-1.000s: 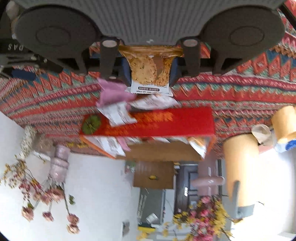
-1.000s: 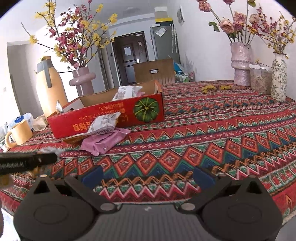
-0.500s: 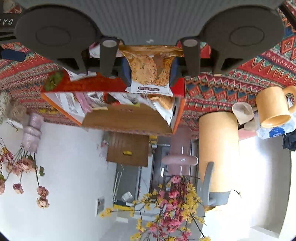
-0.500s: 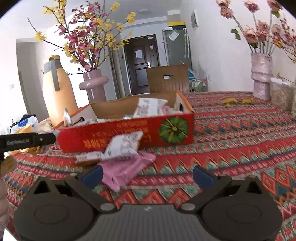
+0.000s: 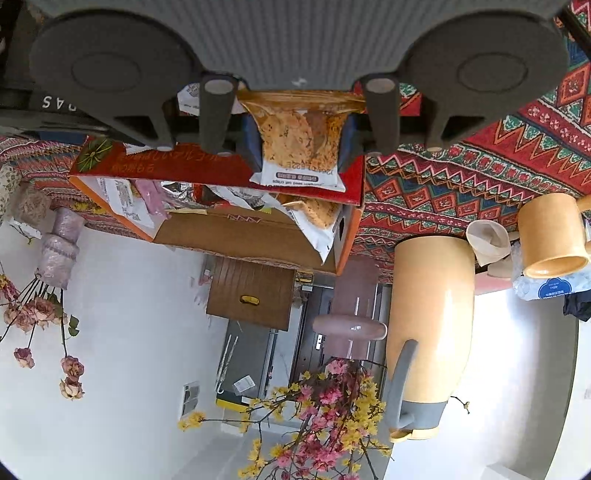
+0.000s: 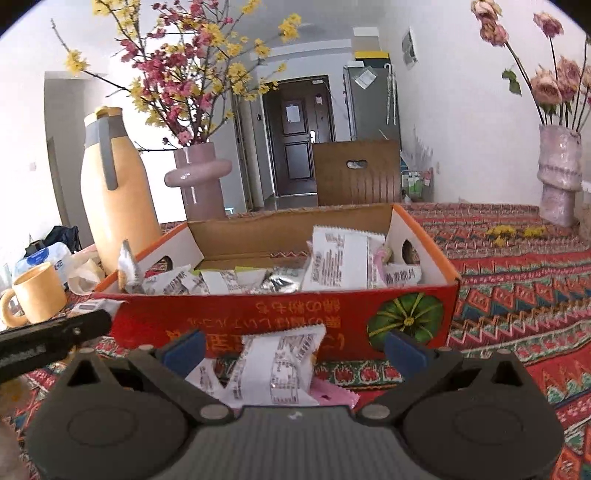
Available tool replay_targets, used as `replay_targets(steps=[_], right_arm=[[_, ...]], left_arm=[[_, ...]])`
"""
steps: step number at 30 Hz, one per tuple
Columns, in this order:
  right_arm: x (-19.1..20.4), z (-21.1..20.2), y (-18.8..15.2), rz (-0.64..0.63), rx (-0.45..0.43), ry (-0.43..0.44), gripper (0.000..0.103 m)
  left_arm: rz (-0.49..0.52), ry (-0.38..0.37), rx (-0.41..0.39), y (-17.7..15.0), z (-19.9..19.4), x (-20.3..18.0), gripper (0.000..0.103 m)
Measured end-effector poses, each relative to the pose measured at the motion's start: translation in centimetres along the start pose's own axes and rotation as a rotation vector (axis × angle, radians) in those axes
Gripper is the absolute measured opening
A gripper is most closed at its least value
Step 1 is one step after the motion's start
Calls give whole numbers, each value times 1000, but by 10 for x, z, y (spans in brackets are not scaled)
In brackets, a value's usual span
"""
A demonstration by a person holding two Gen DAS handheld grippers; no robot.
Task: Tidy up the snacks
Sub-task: 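Grasp the cookie packet with the left tool while the right tool grasps a white packet, then carry both packets over the box and open both tools to drop them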
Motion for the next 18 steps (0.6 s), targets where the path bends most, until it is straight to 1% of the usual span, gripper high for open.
replay_targets(steps=[4, 6, 7, 9, 10, 11, 13, 16, 18], right_arm=[[1, 2, -3, -8, 3, -3, 103], [2, 3, -4, -15, 10, -3, 102], [2, 4, -5, -14, 16, 1, 99], [2, 5, -6, -9, 24, 10, 89], [2, 5, -6, -5, 25, 13, 79], [2, 5, -7, -3, 22, 20, 64], [3, 3, -7, -5, 19, 31, 45], [5, -4, -6, -16, -15, 36, 39], [6, -11, -6, -20, -47, 33, 38]], left_arm=[[-1, -1, -4, -1, -1, 0, 43], [-1, -2, -2, -1, -1, 0, 43], [-1, -1, -1, -1, -1, -1, 43], [0, -3, -1, -2, -1, -1, 43], [1, -2, -1, -2, -1, -1, 43], [1, 0, 0, -2, -1, -1, 43], [-1, 3, 3, -2, 0, 0, 43], [0, 3, 2, -2, 0, 0, 43], [-1, 3, 5, -2, 0, 0, 43]])
Point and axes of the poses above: each gripper's, at about its wrist camera, not at the fingertips, and z roughly the way its jaws point, x to its left, y to its top, the point moved 6 cm from there along z, roughly the way its jaws point, and after that the axes turned 6 degrees about -z, right-handed, at the moved point
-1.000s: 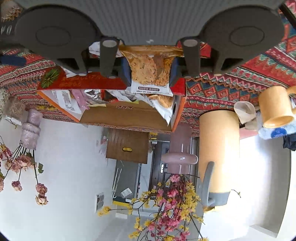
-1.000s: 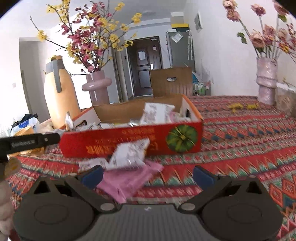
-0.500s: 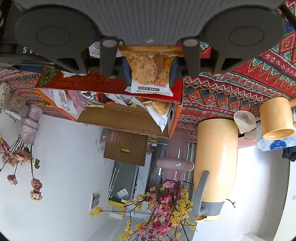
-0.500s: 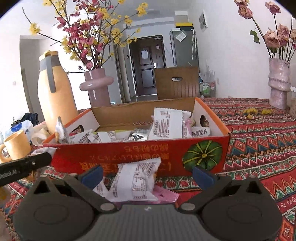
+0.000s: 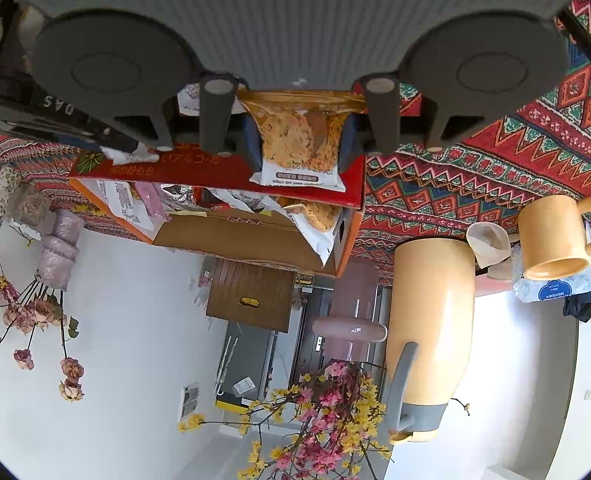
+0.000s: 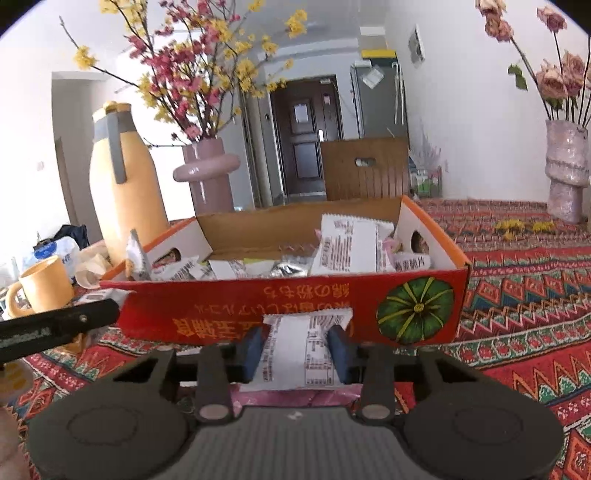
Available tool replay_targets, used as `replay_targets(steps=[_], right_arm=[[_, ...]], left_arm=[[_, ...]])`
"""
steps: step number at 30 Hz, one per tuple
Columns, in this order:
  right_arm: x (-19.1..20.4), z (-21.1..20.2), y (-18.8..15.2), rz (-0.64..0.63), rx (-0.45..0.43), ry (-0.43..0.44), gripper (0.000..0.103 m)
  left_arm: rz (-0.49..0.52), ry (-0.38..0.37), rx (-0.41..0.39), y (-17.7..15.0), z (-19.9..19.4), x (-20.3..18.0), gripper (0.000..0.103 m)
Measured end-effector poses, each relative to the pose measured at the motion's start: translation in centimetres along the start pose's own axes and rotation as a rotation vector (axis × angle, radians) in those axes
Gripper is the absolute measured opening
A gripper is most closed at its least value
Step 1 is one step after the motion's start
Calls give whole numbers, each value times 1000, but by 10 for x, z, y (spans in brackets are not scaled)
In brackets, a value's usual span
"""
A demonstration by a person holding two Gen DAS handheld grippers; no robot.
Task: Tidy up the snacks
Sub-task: 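Carry both packets over the box and open both tools to drop them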
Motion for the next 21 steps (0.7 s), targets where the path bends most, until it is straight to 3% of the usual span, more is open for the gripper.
replay_targets(steps=[7, 16, 21], right_arm=[[0, -16, 5, -12, -92, -29, 38], [1, -23, 8, -19, -138, -31, 38], [9, -36, 12, -61, -217, -20, 38]], left_arm=[[4, -7, -3, 0, -1, -1, 43], [19, -2, -35, 1, -6, -4, 43], [17, 10, -49, 9, -14, -7, 42]])
Point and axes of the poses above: each gripper's, at about its wrist camera, not at the fingertips, and z roughly the way its jaws point, x to its left, y to its top, the point moved 6 cm from there along z, roughly the way its jaws point, and after that the axes turned 6 degrees about -z, right-handed, at the moved point
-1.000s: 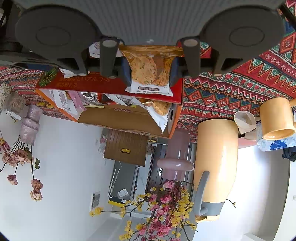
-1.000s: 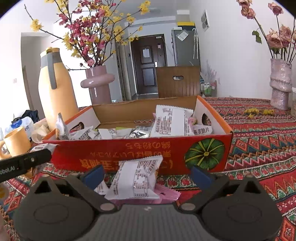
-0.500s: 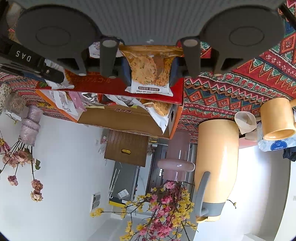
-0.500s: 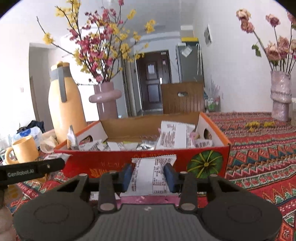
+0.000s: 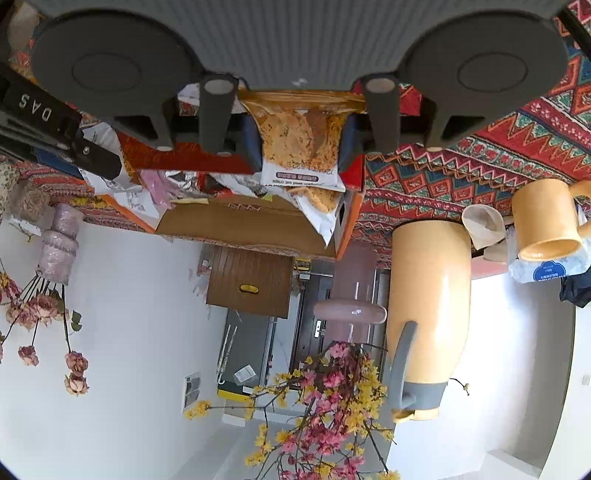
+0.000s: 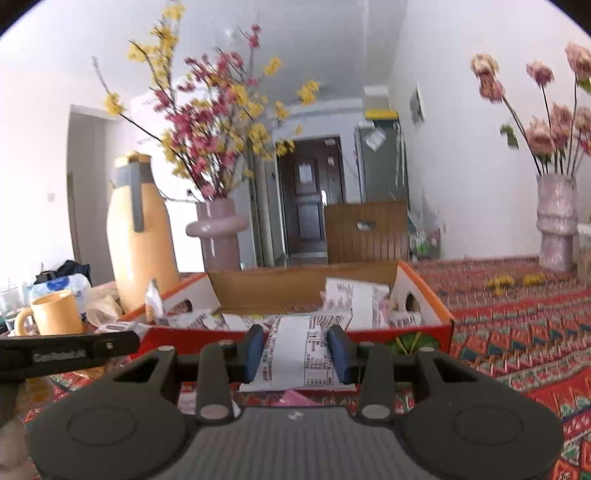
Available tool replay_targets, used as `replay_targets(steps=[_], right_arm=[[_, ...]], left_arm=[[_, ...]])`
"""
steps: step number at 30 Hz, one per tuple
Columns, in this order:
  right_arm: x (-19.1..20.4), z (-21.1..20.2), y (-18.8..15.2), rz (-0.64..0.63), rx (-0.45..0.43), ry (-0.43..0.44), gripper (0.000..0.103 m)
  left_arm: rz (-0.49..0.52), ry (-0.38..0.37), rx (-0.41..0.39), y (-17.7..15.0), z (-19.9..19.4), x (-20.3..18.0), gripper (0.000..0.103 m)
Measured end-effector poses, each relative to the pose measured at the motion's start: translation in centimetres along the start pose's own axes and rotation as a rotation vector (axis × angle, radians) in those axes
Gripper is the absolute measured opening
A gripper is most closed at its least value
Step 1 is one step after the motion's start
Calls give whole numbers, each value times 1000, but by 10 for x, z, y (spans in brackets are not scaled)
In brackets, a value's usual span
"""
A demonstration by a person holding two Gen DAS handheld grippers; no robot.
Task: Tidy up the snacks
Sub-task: 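Carry both packets over the box and open both tools to drop them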
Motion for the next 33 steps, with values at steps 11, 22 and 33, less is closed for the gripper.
replay_targets(steps=[11, 22, 33], right_arm=[[-7, -10, 42, -18, -88, -5, 38], [-25, 38, 83, -33, -96, -12, 38], [-38, 96, 69, 45, -63, -30, 38]], left_arm=[[10, -32, -57, 48, -7, -26, 42], [-14, 3, -109, 94, 25, -40, 42], [-34, 48, -94, 83, 88, -28, 42]])
Point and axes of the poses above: each gripper's, at about its wrist camera, not at the fingertips, and z roughly the way its jaws point, x to its left, y to its top, the point moved 6 cm from there along z, roughly the way its jaws point, and after that the axes turned 6 degrees about -z, right-handed, at the moved point
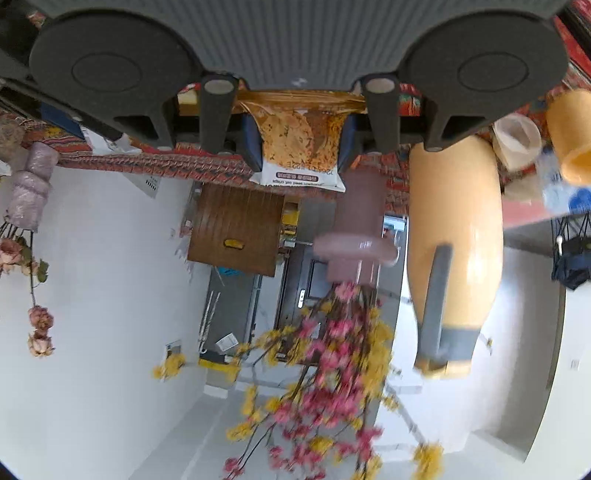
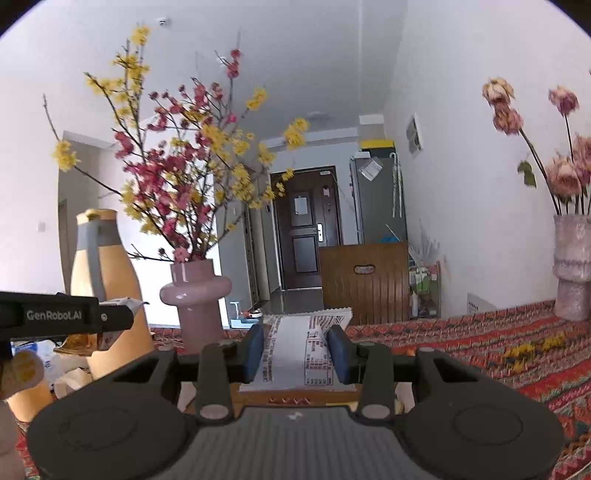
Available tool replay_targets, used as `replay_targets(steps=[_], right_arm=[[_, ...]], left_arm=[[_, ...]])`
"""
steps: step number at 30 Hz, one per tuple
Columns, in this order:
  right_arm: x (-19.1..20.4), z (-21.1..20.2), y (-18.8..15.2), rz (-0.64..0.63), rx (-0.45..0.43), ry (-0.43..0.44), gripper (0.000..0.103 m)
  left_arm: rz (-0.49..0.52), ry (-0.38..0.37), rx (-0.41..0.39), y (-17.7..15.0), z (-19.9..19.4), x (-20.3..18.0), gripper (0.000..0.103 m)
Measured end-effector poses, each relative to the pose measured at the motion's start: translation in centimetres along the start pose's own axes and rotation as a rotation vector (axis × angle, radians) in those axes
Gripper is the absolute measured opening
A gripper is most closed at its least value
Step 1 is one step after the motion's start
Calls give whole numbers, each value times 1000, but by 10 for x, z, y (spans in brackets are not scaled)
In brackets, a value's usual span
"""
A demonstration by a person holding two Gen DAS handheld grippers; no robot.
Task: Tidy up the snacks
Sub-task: 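Carry both packets over the box and open both tools to drop them, then withdraw both tools from the box toward the pink and white packets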
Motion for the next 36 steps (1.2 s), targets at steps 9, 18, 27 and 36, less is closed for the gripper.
replay_targets(steps=[9, 18, 27, 36], right_arm=[[1, 16, -20, -7, 99, 9, 38], [-4, 13, -22, 29, 109, -6, 63], [-10, 7, -21, 52, 86, -35, 103], [-7, 6, -22, 38, 85, -33, 103]], left_arm=[[20, -2, 39, -10, 9, 6, 42], [-24, 17, -13, -6, -2, 13, 91], [-33, 36, -31, -4, -6, 13, 103], [-37, 47, -30, -1, -6, 13, 103]])
Point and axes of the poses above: each gripper's, at about its wrist camera, not at the fingertips, and z roughly the way its jaws point, x to its left, y to its top, the point moved 6 cm from there along z, roughly the way its jaws point, and after that the axes turned 6 degrees about -z, right-handed, at the moved point
